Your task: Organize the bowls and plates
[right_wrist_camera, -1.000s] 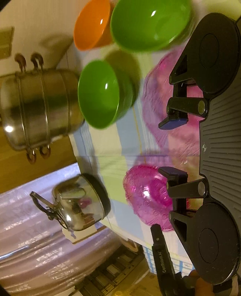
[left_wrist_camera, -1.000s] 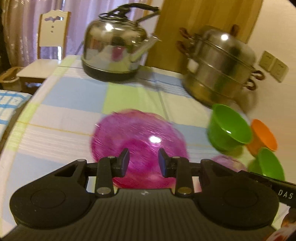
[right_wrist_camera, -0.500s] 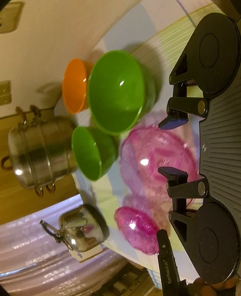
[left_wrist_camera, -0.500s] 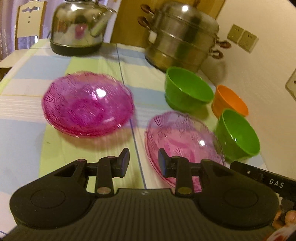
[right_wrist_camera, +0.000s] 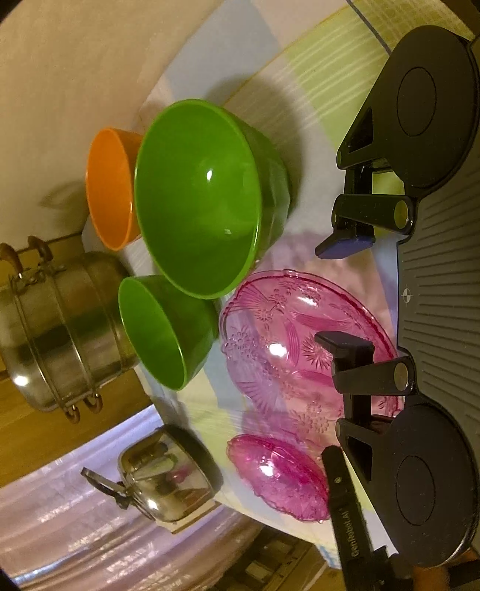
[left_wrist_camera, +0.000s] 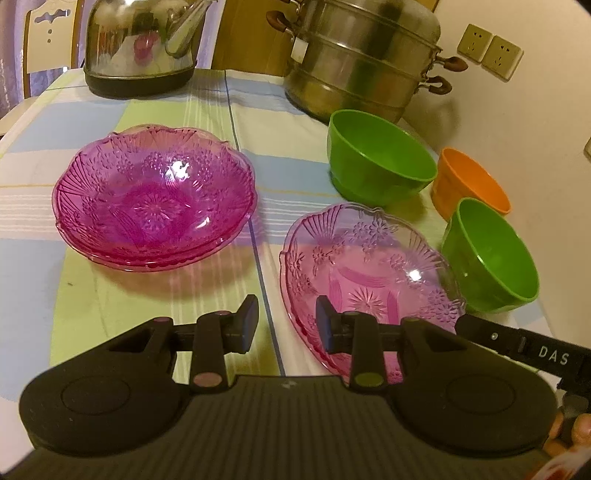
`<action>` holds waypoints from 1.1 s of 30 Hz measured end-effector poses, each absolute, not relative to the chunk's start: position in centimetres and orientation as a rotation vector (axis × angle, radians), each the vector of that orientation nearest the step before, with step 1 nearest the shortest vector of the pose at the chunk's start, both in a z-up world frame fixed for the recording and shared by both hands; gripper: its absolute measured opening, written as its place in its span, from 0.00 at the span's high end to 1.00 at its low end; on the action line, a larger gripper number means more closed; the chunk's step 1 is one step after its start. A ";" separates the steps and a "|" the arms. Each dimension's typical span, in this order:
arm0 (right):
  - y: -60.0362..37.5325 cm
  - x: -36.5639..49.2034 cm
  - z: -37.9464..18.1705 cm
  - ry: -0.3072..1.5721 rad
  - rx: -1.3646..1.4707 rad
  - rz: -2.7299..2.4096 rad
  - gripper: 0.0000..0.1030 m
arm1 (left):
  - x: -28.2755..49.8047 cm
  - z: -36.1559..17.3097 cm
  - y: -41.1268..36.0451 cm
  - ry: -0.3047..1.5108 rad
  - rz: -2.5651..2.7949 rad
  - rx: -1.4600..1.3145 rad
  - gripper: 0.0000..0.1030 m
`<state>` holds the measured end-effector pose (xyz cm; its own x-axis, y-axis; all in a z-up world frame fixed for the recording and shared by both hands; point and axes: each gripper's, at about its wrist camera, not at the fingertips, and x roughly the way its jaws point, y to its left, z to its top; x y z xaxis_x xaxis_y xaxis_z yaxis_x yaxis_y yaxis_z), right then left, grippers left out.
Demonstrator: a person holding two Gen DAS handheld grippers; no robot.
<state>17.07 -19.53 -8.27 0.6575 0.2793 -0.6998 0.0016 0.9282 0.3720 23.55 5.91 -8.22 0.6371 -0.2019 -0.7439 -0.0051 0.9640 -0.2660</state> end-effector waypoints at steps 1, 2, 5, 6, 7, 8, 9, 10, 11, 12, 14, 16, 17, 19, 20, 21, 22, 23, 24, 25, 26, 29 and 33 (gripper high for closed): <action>-19.5 17.2 -8.4 0.846 0.360 0.158 0.57 | 23.6 -8.3 5.8 0.877 -0.111 -0.253 0.71; -19.6 17.3 -8.5 0.850 0.364 0.154 0.57 | 23.7 -8.5 5.8 0.879 -0.109 -0.252 0.72; -19.6 17.4 -8.7 0.859 0.376 0.150 0.57 | 24.0 -8.8 5.6 0.887 -0.109 -0.252 0.72; -19.6 17.5 -8.8 0.860 0.373 0.150 0.57 | 24.0 -8.8 5.6 0.886 -0.111 -0.257 0.73; -19.6 17.5 -8.8 0.861 0.370 0.150 0.57 | 24.1 -8.9 5.6 0.884 -0.113 -0.259 0.73; -19.5 17.5 -8.9 0.862 0.368 0.150 0.59 | 24.2 -8.9 5.5 0.883 -0.115 -0.259 0.74; -19.5 17.5 -8.9 0.864 0.367 0.150 0.61 | 24.2 -8.9 5.5 0.880 -0.116 -0.260 0.75; -19.5 17.5 -9.0 0.866 0.364 0.148 0.64 | 24.3 -8.9 5.4 0.878 -0.118 -0.260 0.75; -19.5 17.6 -9.0 0.867 0.361 0.145 0.65 | 24.3 -8.9 5.4 0.877 -0.119 -0.261 0.75; -19.4 17.6 -9.1 0.867 0.358 0.143 0.66 | 24.4 -8.9 5.3 0.876 -0.119 -0.261 0.75; -19.4 17.7 -9.2 0.869 0.353 0.141 0.68 | 24.6 -9.1 5.3 0.879 -0.121 -0.264 0.75; -19.3 17.7 -9.4 0.872 0.353 0.139 0.68 | 24.8 -9.2 5.3 0.883 -0.122 -0.273 0.75; -19.3 17.8 -9.4 0.874 0.352 0.137 0.68 | 24.8 -9.3 5.4 0.882 -0.124 -0.278 0.76; -19.3 17.9 -9.5 0.880 0.353 0.129 0.68 | 24.9 -9.4 5.4 0.879 -0.131 -0.286 0.76; -19.3 17.9 -9.6 0.882 0.354 0.125 0.68 | 25.0 -9.4 5.4 0.880 -0.133 -0.287 0.78; -19.3 18.0 -9.7 0.884 0.355 0.123 0.68 | 25.0 -9.4 5.4 0.882 -0.136 -0.286 0.79; -19.3 18.0 -9.7 0.884 0.355 0.125 0.69 | 25.0 -9.4 5.3 0.884 -0.138 -0.283 0.82; -19.3 18.0 -9.7 0.884 0.354 0.128 0.70 | 25.1 -9.4 5.2 0.886 -0.138 -0.278 0.82; -19.2 18.1 -9.6 0.883 0.349 0.132 0.73 | 25.1 -9.3 5.2 0.887 -0.138 -0.271 0.83; -19.1 18.1 -9.6 0.882 0.343 0.137 0.77 | 25.1 -9.3 5.1 0.888 -0.138 -0.265 0.85; -19.0 18.1 -9.7 0.882 0.341 0.141 0.80 | 25.1 -9.3 5.1 0.889 -0.139 -0.261 0.88; -18.7 18.1 -9.7 0.881 0.329 0.142 0.85 | 25.0 -9.4 5.2 0.893 -0.138 -0.256 0.89; -18.5 18.1 -9.7 0.881 0.320 0.148 0.85 | 24.8 -9.3 5.4 0.892 -0.135 -0.255 0.89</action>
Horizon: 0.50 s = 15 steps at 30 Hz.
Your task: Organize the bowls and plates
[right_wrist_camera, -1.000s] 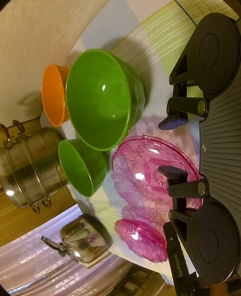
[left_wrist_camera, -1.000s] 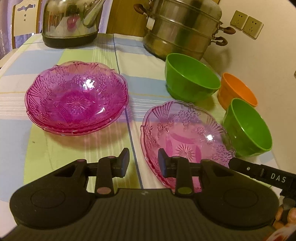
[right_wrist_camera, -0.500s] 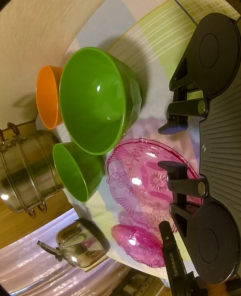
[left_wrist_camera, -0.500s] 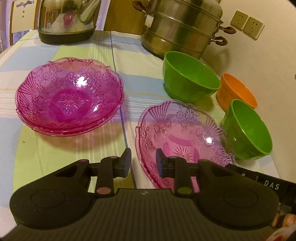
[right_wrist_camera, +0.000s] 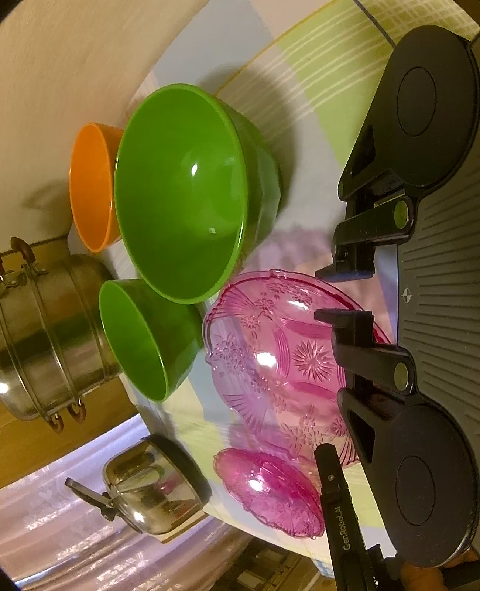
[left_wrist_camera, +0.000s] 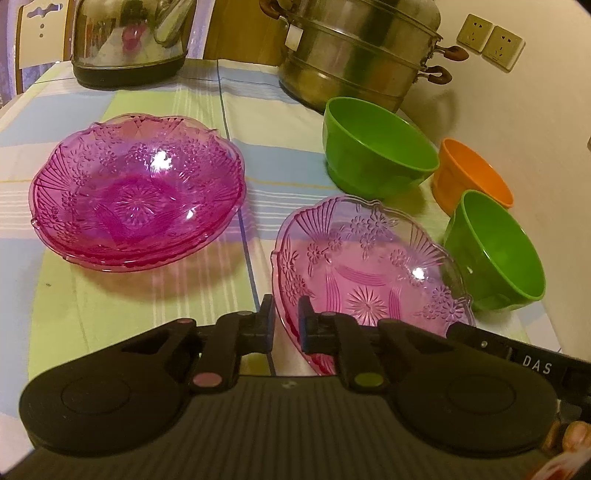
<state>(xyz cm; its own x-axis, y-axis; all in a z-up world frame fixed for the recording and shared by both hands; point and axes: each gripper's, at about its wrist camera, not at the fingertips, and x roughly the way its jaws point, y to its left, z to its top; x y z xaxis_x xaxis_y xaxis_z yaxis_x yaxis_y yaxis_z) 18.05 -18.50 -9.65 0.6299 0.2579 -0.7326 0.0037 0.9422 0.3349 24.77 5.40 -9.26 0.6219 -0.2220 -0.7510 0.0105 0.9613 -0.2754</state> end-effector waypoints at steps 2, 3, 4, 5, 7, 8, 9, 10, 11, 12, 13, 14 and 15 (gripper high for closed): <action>-18.4 18.0 -9.5 0.876 0.312 0.152 0.86 | 24.7 -9.1 5.4 0.890 -0.134 -0.252 0.89; -18.4 18.0 -9.4 0.874 0.313 0.153 0.86 | 24.6 -9.0 5.4 0.889 -0.134 -0.253 0.89; -18.4 17.9 -9.4 0.870 0.314 0.154 0.86 | 24.5 -8.9 5.5 0.886 -0.135 -0.257 0.89; -18.4 17.9 -9.3 0.867 0.313 0.155 0.86 | 24.4 -8.7 5.5 0.882 -0.135 -0.260 0.89; -18.3 17.8 -9.0 0.859 0.311 0.158 0.86 | 24.2 -8.4 5.7 0.873 -0.133 -0.263 0.89; -18.2 17.7 -8.9 0.854 0.308 0.161 0.86 | 24.0 -8.2 5.8 0.865 -0.132 -0.265 0.89; -18.0 17.7 -8.7 0.848 0.304 0.164 0.86 | 23.9 -7.9 5.9 0.859 -0.130 -0.266 0.89; -17.9 17.6 -8.6 0.843 0.300 0.169 0.86 | 23.7 -7.8 6.1 0.853 -0.128 -0.267 0.89; -17.7 17.6 -8.4 0.837 0.297 0.174 0.86 | 23.6 -7.6 6.2 0.847 -0.126 -0.270 0.89; -17.6 17.5 -8.3 0.833 0.296 0.178 0.86 | 23.5 -7.4 6.4 0.842 -0.122 -0.273 0.89; -17.4 17.4 -8.1 0.829 0.294 0.183 0.85 | 23.4 -7.2 6.6 0.838 -0.120 -0.273 0.89; -17.3 17.5 -8.0 0.825 0.292 0.187 0.85 | 23.2 -7.0 6.8 0.831 -0.116 -0.275 0.89; -17.0 17.5 -7.8 0.822 0.289 0.192 0.86 | 23.2 -6.7 7.0 0.825 -0.111 -0.277 0.89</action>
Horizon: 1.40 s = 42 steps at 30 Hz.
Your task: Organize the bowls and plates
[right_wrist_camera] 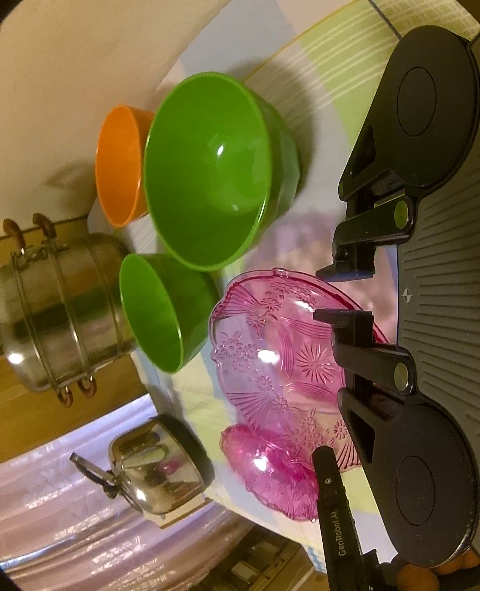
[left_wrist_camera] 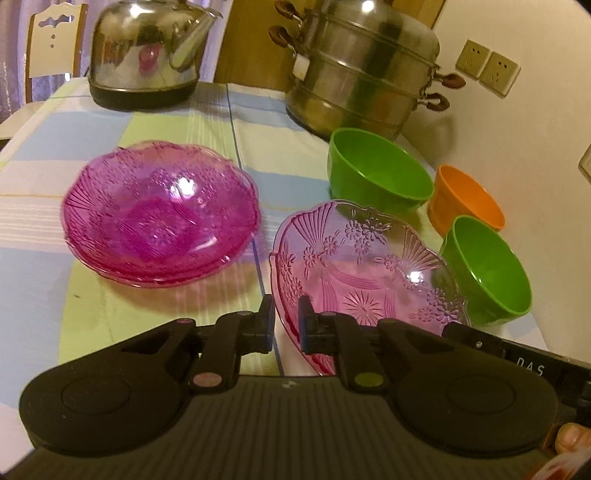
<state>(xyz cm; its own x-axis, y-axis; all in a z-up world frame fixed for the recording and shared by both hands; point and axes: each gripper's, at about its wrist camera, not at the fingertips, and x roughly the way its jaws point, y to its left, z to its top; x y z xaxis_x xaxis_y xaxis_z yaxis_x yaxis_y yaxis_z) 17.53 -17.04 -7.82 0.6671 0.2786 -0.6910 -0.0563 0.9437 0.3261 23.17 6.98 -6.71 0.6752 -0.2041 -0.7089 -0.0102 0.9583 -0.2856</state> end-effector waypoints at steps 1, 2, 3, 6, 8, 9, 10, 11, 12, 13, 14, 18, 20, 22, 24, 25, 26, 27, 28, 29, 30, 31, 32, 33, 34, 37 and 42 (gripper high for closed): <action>-16.8 17.6 -7.7 0.817 0.286 0.198 0.85 | 23.1 -6.5 7.2 0.817 -0.105 -0.277 0.89; -16.5 17.6 -7.5 0.812 0.283 0.206 0.85 | 22.9 -6.3 7.4 0.810 -0.098 -0.275 0.89; -16.2 17.7 -7.3 0.807 0.279 0.215 0.85 | 22.8 -6.0 7.7 0.802 -0.089 -0.272 0.89; -15.1 17.9 -6.7 0.791 0.264 0.249 0.85 | 22.7 -5.3 8.9 0.783 -0.062 -0.286 0.89; -14.3 18.3 -6.3 0.783 0.256 0.277 0.85 | 22.6 -4.7 9.6 0.770 -0.039 -0.288 0.89; -13.8 18.5 -6.1 0.778 0.252 0.291 0.85 | 22.5 -4.4 10.0 0.762 -0.027 -0.289 0.89; -13.4 18.7 -5.9 0.771 0.247 0.305 0.85 | 22.5 -4.1 10.5 0.752 -0.015 -0.292 0.89; -12.9 18.9 -5.7 0.763 0.241 0.318 0.85 | 22.6 -3.8 10.9 0.744 -0.005 -0.296 0.89; -12.4 19.1 -5.4 0.755 0.234 0.331 0.85 | 22.6 -3.5 11.4 0.735 0.007 -0.302 0.89; -11.8 19.4 -5.2 0.748 0.230 0.345 0.85 | 22.6 -3.3 11.9 0.728 0.016 -0.307 0.89; -11.4 19.8 -5.0 0.744 0.229 0.356 0.85 | 22.7 -3.1 12.4 0.722 0.027 -0.311 0.89; -9.6 21.6 -4.5 0.737 0.225 0.414 0.85 | 23.3 -2.8 14.2 0.712 0.081 -0.328 0.89; -8.7 22.6 -4.5 0.738 0.220 0.439 0.85 | 23.8 -2.9 15.1 0.714 0.107 -0.337 0.89; -7.9 23.6 -4.5 0.739 0.209 0.460 0.85 | 24.2 -3.0 15.9 0.714 0.126 -0.345 0.89; -7.2 24.4 -4.6 0.737 0.193 0.479 0.85 | 24.6 -3.1 16.5 0.711 0.145 -0.345 0.89; -6.8 24.9 -4.7 0.738 0.187 0.490 0.85 | 24.8 -3.1 16.8 0.708 0.154 -0.344 0.89; -6.4 25.3 -4.8 0.740 0.185 0.499 0.85 | 25.0 -3.1 17.1 0.706 0.162 -0.341 0.89; -6.2 25.8 -5.0 0.744 0.183 0.507 0.85 | 25.2 -3.3 17.4 0.707 0.170 -0.340 0.89; -5.8 26.2 -5.1 0.746 0.178 0.517 0.85 | 25.3 -3.3 17.7 0.709 0.180 -0.341 0.89; -5.4 26.6 -5.2 0.749 0.173 0.525 0.85 | 25.5 -3.5 17.9 0.714 0.191 -0.343 0.89; -5.1 27.0 -5.4 0.752 0.168 0.532 0.85 | 25.7 -3.7 18.2 0.718 0.202 -0.346 0.89; -4.7 27.3 -5.7 0.757 0.164 0.539 0.85 | 25.7 -3.8 18.5 0.722 0.213 -0.347 0.89; -4.4 27.5 -5.9 0.760 0.161 0.546 0.85 | 25.8 -3.9 18.7 0.726 0.221 -0.347 0.89; -4.1 27.7 -6.1 0.765 0.156 0.551 0.85 | 25.8 -4.1 18.9 0.729 0.228 -0.347 0.89; -3.9 27.9 -6.4 0.770 0.153 0.555 0.85 | 25.9 -4.2 19.1 0.732 0.234 -0.348 0.89; -3.5 28.2 -6.9 0.786 0.153 0.562 0.85 | 26.3 -4.7 19.4 0.748 0.246 -0.347 0.89; -3.0 28.6 -7.4 0.798 0.142 0.557 0.85 | 26.8 -5.4 19.6 0.775 0.255 -0.350 0.89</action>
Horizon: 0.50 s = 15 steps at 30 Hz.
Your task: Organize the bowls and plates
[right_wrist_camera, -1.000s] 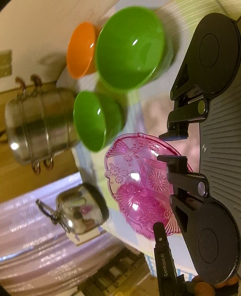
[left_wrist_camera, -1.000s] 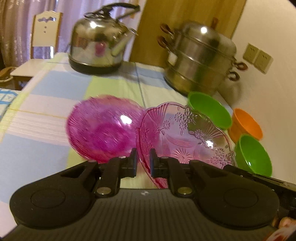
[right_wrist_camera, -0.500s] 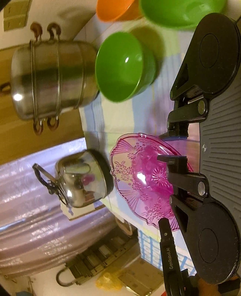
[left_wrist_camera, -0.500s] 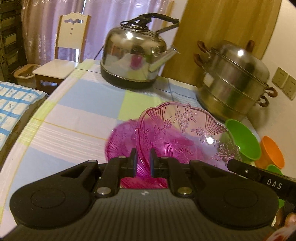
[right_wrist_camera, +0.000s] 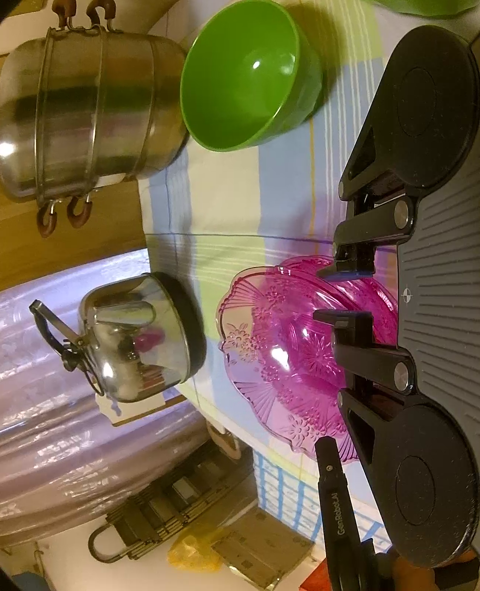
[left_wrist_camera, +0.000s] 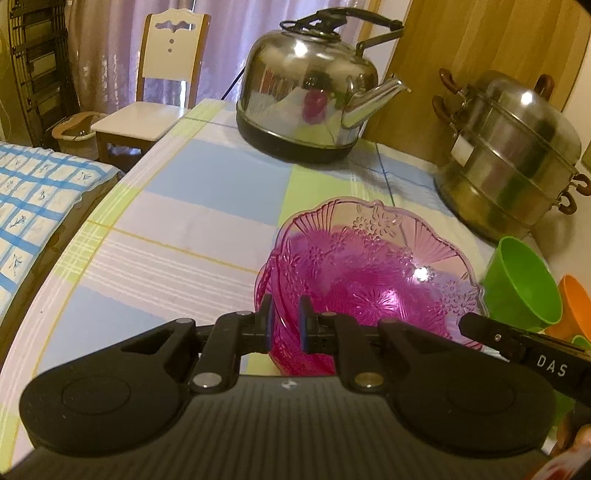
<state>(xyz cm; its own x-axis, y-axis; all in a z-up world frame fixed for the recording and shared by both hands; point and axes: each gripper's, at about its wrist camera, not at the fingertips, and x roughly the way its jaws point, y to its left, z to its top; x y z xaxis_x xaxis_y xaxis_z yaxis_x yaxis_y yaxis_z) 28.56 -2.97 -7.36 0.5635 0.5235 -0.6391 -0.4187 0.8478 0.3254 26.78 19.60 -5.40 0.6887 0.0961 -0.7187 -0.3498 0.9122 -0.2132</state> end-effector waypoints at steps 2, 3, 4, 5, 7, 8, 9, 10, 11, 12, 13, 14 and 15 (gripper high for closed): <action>-2.9 28.6 -7.5 0.801 0.139 0.555 0.85 | 26.8 -5.5 19.7 0.778 0.253 -0.354 0.89; -2.9 28.7 -7.6 0.804 0.137 0.554 0.85 | 26.9 -5.4 19.6 0.780 0.252 -0.351 0.89; -2.8 28.7 -7.7 0.806 0.135 0.554 0.85 | 26.9 -5.5 19.7 0.782 0.252 -0.349 0.89; -2.7 28.8 -7.8 0.808 0.131 0.554 0.85 | 26.9 -5.6 19.7 0.785 0.253 -0.351 0.89; -2.5 28.7 -8.0 0.812 0.119 0.555 0.85 | 27.0 -5.7 19.7 0.790 0.256 -0.351 0.89; -2.4 28.8 -8.1 0.815 0.115 0.555 0.85 | 27.0 -5.7 19.7 0.792 0.257 -0.352 0.89; -2.4 28.8 -8.2 0.817 0.113 0.555 0.85 | 27.0 -5.8 19.8 0.793 0.257 -0.353 0.89; -2.3 28.8 -8.3 0.818 0.111 0.555 0.85 | 27.1 -5.8 19.8 0.795 0.258 -0.355 0.89; -2.3 28.8 -8.3 0.818 0.109 0.555 0.85 | 27.1 -5.9 19.8 0.797 0.259 -0.356 0.89; -2.3 28.8 -8.3 0.818 0.107 0.556 0.85 | 27.2 -6.0 19.8 0.799 0.261 -0.356 0.89; -2.3 28.8 -8.3 0.818 0.107 0.556 0.85 | 27.2 -6.0 19.8 0.801 0.261 -0.356 0.89; -2.3 28.9 -8.4 0.818 0.106 0.556 0.85 | 27.2 -6.0 19.8 0.802 0.261 -0.356 0.89; -2.3 28.9 -8.4 0.819 0.105 0.556 0.85 | 27.2 -6.0 19.8 0.803 0.261 -0.355 0.89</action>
<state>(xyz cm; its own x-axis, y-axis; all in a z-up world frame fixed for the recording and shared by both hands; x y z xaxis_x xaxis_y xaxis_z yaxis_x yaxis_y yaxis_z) 28.88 -2.26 -8.36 0.5496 0.5078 -0.6634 -0.4290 0.8529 0.2975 27.25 19.79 -6.05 0.6679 0.0935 -0.7384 -0.3590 0.9095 -0.2096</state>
